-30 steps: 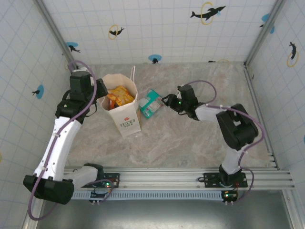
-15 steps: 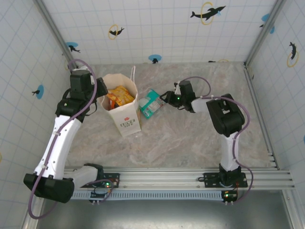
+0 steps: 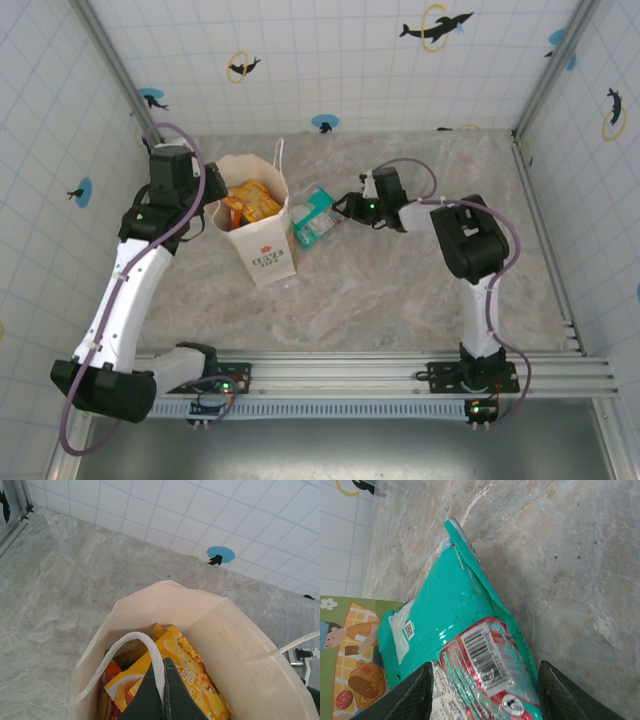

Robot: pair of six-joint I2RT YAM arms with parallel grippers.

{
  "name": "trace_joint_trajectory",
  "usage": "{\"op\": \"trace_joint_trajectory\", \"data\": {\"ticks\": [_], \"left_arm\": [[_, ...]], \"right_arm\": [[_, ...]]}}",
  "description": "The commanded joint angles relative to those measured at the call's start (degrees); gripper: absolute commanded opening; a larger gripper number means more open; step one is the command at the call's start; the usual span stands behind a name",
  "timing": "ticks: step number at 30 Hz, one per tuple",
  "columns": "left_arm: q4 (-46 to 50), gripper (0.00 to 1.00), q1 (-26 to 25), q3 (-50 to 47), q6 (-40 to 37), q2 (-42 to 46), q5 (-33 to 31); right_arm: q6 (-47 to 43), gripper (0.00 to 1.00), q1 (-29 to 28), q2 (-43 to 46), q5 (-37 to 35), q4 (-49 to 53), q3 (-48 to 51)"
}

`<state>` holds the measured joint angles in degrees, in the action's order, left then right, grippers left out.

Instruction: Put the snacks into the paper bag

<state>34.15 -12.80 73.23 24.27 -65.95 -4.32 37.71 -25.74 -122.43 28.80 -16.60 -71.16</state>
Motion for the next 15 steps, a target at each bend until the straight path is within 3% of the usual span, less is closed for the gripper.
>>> {"op": "trace_joint_trajectory", "data": {"ticks": [1, 8, 15], "left_arm": [[0.87, 0.01, -0.04, 1.07, -0.15, -0.19, -0.78], [1.22, 0.01, -0.06, 1.61, 0.17, -0.95, -2.0], [1.27, 0.01, -0.08, 1.31, 0.11, -1.87, -1.76]], "right_arm": [[-3.36, 0.58, 0.48, -2.93, 1.53, 3.28, -4.34], [-3.79, 0.57, 0.77, -6.44, 9.89, 4.97, -8.59], [1.11, 0.55, 0.61, -1.32, 18.13, -4.43, 0.22]]}}
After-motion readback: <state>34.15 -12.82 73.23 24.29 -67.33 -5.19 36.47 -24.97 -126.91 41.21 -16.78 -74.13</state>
